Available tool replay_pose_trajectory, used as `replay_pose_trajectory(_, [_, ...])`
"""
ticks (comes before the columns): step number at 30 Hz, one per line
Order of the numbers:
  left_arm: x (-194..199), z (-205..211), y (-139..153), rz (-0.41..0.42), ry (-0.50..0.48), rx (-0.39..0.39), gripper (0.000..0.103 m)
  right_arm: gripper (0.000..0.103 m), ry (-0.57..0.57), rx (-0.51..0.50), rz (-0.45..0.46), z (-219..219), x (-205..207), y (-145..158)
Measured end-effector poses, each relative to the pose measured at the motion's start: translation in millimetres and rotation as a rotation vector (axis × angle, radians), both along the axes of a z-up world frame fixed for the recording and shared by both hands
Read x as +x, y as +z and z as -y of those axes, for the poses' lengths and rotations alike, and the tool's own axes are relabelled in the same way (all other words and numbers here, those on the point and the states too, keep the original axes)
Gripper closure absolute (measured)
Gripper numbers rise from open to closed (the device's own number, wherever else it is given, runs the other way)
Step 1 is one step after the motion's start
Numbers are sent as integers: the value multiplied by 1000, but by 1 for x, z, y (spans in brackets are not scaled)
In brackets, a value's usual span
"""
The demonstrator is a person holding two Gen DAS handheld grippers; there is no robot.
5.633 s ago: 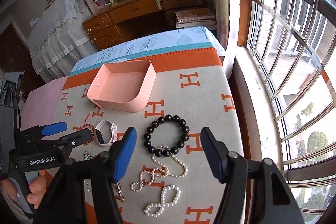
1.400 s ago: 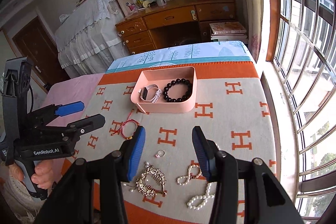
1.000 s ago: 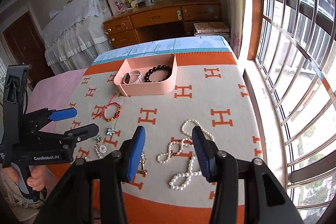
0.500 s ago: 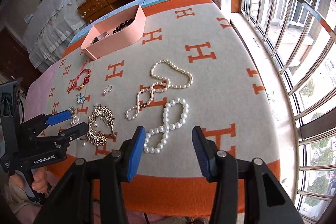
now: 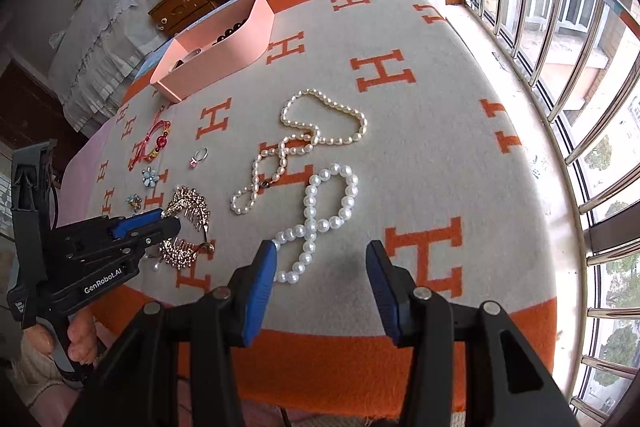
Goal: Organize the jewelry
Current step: 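Grasp the gold hair comb with the left tool while the right tool grasps a pearl necklace, then carry the gold comb with the left tool while the right tool carries the pearl necklace to the box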
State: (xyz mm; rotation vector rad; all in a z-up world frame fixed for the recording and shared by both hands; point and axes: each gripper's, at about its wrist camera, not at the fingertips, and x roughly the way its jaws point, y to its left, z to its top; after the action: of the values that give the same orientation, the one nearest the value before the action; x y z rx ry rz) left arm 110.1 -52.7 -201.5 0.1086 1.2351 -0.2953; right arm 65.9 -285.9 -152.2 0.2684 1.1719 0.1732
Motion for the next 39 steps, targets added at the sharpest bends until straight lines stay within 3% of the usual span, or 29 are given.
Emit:
replay_pose_trajectory(16, [-9, -10, 16, 46, 22, -52, 95, 56, 20, 1, -24, -7, 7, -8])
replay_pose_trajectory(27, [-12, -30, 19, 55, 50, -105, 95, 57, 68, -102, 34, -34, 25, -9])
replay_pose_trajectory(30, [-10, -34, 17, 49, 56, -117, 95, 72, 102, -181, 60, -45, 24, -10])
replay_pose_trajectory(32, [-10, -37, 16, 47, 61, -124, 95, 89, 116, -236, 75, -50, 23, -10])
replay_pose_trajectory(33, [-9, -38, 16, 46, 63, -128, 95, 89, 118, -238, 75, -50, 23, -11])
replay_pose_trajectory(34, [-9, -39, 16, 46, 66, -131, 95, 96, 114, -229, 77, -49, 23, -10])
replay_pose_trajectory(39, [-7, -47, 31, 63, 73, -149, 95, 96, 97, -163, 97, -40, 21, -1])
